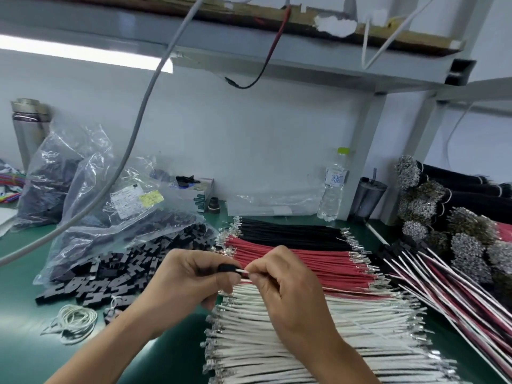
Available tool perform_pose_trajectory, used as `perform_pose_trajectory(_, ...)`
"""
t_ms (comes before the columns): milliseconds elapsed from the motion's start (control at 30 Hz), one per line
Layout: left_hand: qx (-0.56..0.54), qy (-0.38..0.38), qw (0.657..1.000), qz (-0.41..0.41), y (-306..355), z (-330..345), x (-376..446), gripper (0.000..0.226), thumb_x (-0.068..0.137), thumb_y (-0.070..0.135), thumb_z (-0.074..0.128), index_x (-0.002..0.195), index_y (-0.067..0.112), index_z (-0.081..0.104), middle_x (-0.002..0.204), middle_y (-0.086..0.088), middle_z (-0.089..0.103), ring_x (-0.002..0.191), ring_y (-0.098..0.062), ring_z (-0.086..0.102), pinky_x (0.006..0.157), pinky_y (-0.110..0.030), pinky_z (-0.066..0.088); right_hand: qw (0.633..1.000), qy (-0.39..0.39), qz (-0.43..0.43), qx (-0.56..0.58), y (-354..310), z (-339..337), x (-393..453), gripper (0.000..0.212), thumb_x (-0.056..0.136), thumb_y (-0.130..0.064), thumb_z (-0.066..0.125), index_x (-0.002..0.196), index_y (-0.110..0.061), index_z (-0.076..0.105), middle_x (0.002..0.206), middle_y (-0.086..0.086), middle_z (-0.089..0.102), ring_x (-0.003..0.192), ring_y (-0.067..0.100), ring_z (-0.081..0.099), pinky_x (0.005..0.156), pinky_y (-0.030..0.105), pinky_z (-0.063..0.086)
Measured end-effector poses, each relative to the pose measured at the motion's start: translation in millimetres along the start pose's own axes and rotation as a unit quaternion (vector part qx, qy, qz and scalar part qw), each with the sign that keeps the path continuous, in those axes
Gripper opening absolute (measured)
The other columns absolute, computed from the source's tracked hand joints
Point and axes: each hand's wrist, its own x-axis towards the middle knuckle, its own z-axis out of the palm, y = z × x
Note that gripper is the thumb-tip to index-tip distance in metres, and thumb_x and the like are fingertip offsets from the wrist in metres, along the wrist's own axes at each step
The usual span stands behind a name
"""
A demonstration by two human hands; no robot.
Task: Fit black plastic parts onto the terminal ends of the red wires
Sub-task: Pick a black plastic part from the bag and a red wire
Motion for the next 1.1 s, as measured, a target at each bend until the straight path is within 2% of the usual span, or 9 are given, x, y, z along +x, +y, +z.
perform_pose_trajectory(100,-0.018,0.007,1.000,-0.004,0,-1,1,0.022,0.075,0.031,0.088,0.095,0.022,0.084,0.072,-0.015,0.074,0.049,-0.020,0.057,0.049,-0.028,0.049,1.000,0.022,0.010,-0.003,1,-1,1,0.002,0.095,-0.025,0.068,0.093,-0.025,0.068,0.092,-0.019,0.054,0.083,0.001,0.055,0.069,0.015,0.044)
perform_pose_trajectory(233,-0.019,0.008,1.000,-0.002,-1,-3,1,0.038,0.069,0.047,0.091,0.097,0.021,0.084,0.073,-0.016,0.075,0.048,-0.020,0.060,0.050,-0.027,0.052,0.999,0.032,0.012,-0.020,2,1,2,0.006,0.092,-0.032,0.067,0.087,-0.028,0.068,0.087,-0.019,0.052,0.076,0.001,0.054,0.063,0.013,0.041)
perform_pose_trajectory(433,-0.017,-0.003,1.000,-0.011,-6,-7,4,0.042,0.068,0.050,0.093,0.099,0.022,0.084,0.075,-0.016,0.076,0.049,-0.021,0.061,0.050,-0.029,0.052,0.997,0.052,-0.007,-0.058,2,2,5,0.010,0.090,-0.036,0.066,0.083,-0.028,0.068,0.084,-0.019,0.052,0.071,-0.003,0.050,0.060,0.009,0.035)
perform_pose_trajectory(600,-0.014,-0.018,1.000,-0.011,-6,-8,4,0.043,0.069,0.051,0.092,0.098,0.021,0.084,0.076,-0.015,0.077,0.050,-0.020,0.062,0.050,-0.028,0.053,0.996,0.062,-0.032,-0.052,4,2,5,0.019,0.091,-0.038,0.057,0.081,-0.026,0.067,0.083,-0.017,0.055,0.071,-0.002,0.051,0.060,0.012,0.039)
perform_pose_trajectory(767,-0.012,-0.015,1.000,-0.018,-4,-7,3,0.045,0.065,0.054,0.092,0.096,0.023,0.084,0.075,-0.016,0.076,0.049,-0.019,0.061,0.052,-0.030,0.052,0.991,0.076,-0.069,-0.083,4,4,5,0.020,0.092,-0.033,0.057,0.079,-0.021,0.067,0.081,-0.012,0.056,0.069,0.004,0.054,0.058,0.016,0.041)
perform_pose_trajectory(967,-0.006,-0.018,1.000,-0.013,2,-7,1,0.042,0.066,0.052,0.090,0.096,0.023,0.084,0.076,-0.015,0.076,0.050,-0.021,0.061,0.054,-0.031,0.051,0.993,0.068,-0.065,-0.067,3,6,4,0.014,0.092,-0.028,0.066,0.081,-0.020,0.067,0.083,-0.011,0.056,0.071,0.005,0.054,0.060,0.018,0.045)
perform_pose_trajectory(1100,-0.007,-0.023,1.000,-0.015,4,-4,0,0.043,0.068,0.052,0.089,0.097,0.021,0.084,0.075,-0.015,0.076,0.052,-0.021,0.060,0.054,-0.032,0.050,0.994,0.062,-0.066,-0.064,1,7,4,0.017,0.094,-0.029,0.061,0.082,-0.019,0.067,0.084,-0.010,0.057,0.072,0.006,0.055,0.061,0.019,0.046)
